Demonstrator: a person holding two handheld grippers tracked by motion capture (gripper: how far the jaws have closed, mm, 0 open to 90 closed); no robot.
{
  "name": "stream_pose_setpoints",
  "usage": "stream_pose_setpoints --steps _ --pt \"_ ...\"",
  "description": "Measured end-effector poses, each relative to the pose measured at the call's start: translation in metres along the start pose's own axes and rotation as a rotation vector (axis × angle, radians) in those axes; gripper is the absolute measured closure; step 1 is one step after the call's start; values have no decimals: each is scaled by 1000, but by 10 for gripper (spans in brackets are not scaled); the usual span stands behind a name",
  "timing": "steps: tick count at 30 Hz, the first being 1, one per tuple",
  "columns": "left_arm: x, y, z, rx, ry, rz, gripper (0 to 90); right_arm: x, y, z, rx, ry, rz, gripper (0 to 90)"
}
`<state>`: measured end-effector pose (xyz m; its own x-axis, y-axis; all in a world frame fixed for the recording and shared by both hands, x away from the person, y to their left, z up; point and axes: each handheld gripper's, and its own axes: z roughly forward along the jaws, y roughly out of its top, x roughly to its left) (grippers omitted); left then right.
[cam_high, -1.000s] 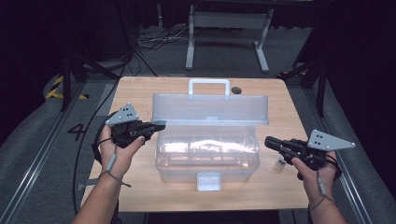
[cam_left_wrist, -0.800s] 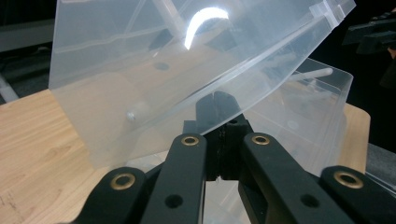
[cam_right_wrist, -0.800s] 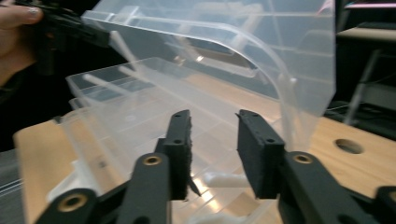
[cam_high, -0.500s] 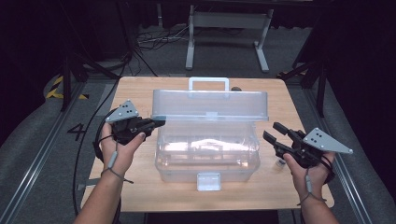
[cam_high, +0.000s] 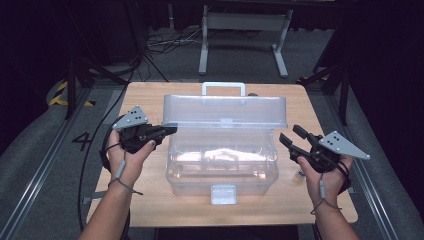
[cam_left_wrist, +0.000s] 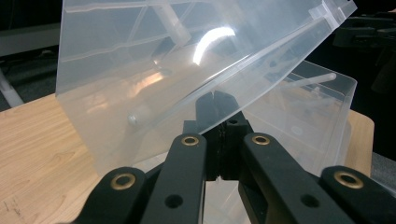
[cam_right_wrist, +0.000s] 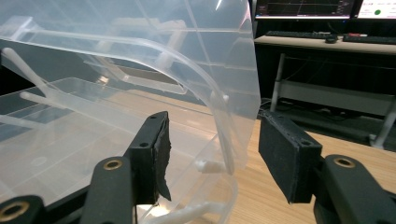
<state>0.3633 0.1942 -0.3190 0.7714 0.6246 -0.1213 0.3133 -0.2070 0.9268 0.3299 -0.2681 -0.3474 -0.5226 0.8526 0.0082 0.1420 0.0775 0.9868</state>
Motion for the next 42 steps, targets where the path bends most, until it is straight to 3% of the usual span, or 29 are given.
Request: stream_pose_setpoints --steps 11,16,28,42 --pt "0 0 0 -2 -2 -1 897 11 2 13 -7 -97 -15 369" --pt "0 0 0 -2 -4 -1 897 15 5 19 -5 -118 -29 368" --pt "0 0 0 0 -6 -1 896 19 10 28 -13 -154 -67 421" --pt "0 0 0 1 -8 -1 892 22 16 35 -36 -172 -74 491"
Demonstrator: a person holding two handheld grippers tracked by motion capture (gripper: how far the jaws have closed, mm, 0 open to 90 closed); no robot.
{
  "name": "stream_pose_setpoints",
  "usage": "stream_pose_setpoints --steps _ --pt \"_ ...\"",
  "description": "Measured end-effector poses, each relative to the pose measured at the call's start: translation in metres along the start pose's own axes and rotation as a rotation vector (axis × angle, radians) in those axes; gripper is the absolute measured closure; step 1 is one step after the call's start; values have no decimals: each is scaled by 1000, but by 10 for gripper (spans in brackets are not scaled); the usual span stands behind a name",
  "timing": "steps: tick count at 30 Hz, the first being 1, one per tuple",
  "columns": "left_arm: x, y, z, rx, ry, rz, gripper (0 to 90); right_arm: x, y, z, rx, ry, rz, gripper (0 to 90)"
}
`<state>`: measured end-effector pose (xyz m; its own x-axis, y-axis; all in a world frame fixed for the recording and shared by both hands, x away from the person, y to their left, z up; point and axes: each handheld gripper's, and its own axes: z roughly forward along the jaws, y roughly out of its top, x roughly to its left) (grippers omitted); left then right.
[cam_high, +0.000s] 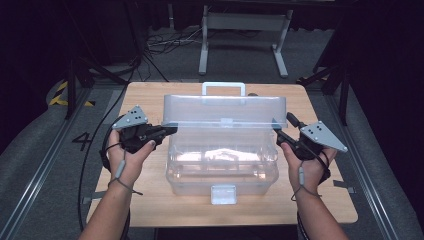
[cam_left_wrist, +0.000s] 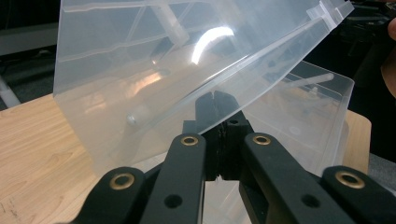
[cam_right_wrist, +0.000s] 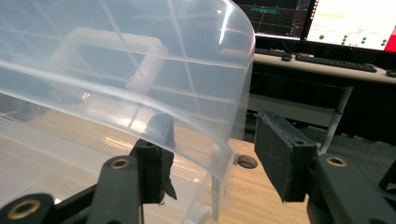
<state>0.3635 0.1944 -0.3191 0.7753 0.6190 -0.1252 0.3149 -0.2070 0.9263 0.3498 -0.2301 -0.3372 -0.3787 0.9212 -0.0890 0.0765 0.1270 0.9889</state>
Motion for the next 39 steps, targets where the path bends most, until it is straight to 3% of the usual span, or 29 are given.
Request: stream_pose_setpoints --steps 12,19,29,39 --pt "-1 0 0 0 -3 0 881 2 4 -2 -18 -6 -6 625" --pt "-2 -1 1 10 -2 4 853 -1 4 -3 0 -21 -17 705" --pt "-5 -2 1 41 6 21 778 -3 8 -1 38 -25 -27 736" --pt "3 -7 -27 10 38 -11 777 -4 13 5 40 -44 -33 753"
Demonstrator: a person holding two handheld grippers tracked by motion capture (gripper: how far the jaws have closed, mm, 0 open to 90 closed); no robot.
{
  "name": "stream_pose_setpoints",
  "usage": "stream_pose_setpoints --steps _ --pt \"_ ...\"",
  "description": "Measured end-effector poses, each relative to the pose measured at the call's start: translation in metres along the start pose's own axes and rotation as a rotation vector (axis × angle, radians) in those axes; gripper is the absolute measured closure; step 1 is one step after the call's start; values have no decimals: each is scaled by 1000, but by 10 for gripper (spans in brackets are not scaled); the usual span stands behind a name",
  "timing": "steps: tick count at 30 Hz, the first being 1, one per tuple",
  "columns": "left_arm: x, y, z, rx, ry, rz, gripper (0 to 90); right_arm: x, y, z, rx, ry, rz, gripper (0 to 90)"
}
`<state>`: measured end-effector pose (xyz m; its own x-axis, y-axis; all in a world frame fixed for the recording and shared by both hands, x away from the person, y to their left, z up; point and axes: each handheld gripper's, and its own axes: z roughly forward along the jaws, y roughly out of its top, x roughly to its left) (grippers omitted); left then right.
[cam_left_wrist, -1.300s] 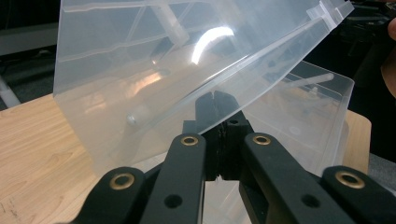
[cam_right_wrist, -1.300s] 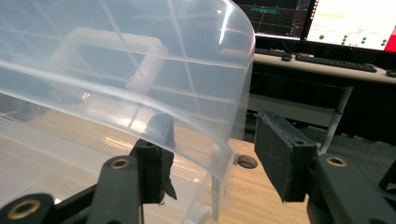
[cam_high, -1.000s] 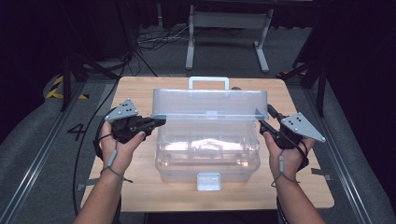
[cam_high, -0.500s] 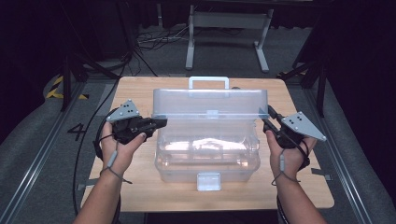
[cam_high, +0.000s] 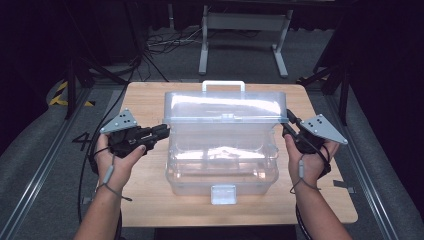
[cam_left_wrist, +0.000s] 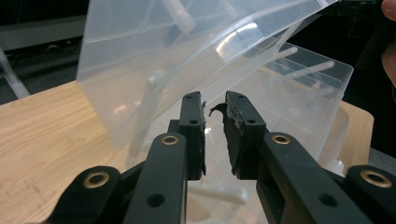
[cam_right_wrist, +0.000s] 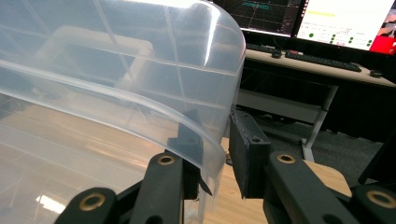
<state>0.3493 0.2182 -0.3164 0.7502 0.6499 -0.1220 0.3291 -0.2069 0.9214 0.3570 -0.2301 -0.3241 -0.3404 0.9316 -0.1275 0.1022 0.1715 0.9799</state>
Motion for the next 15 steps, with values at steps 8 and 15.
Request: stream_pose_setpoints --steps 8,15 --pt "8 -7 -19 -18 53 -34 765 -4 5 8 12 -6 6 772" --pt "14 -15 -24 9 119 -38 727 -10 12 17 35 8 35 781"
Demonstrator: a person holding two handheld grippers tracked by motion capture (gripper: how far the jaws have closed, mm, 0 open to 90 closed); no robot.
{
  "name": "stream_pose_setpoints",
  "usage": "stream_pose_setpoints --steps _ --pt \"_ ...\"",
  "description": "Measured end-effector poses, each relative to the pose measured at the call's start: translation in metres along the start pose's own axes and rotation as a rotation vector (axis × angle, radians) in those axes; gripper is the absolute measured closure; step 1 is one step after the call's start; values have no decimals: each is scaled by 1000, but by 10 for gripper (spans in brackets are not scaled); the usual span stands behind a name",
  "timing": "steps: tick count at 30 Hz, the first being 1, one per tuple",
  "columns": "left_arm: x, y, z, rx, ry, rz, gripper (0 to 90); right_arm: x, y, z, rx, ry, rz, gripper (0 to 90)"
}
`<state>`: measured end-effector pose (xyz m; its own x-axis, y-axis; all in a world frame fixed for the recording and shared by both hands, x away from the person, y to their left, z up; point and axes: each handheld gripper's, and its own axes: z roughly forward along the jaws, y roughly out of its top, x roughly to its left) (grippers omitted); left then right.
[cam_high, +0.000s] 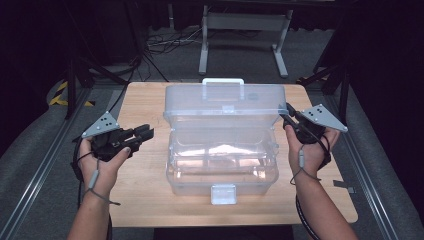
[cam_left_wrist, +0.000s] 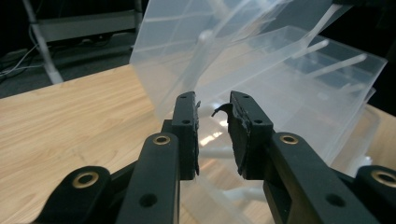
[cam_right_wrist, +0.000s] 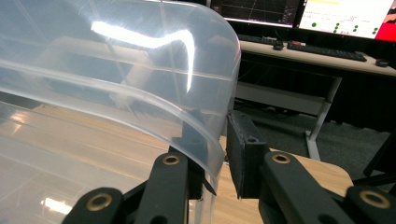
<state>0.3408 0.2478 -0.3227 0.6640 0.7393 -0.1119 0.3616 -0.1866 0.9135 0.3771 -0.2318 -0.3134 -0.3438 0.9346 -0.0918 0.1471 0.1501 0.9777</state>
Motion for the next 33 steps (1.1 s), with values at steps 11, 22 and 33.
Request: stream_pose_setpoints --steps 11,22,33 --pt "10 -10 -1 29 30 -20 715 -8 16 18 73 7 72 792" --pt "26 -24 11 79 89 -14 715 -15 29 32 138 15 103 796" --pt "40 -35 17 92 110 -47 688 -23 41 51 204 24 144 799"
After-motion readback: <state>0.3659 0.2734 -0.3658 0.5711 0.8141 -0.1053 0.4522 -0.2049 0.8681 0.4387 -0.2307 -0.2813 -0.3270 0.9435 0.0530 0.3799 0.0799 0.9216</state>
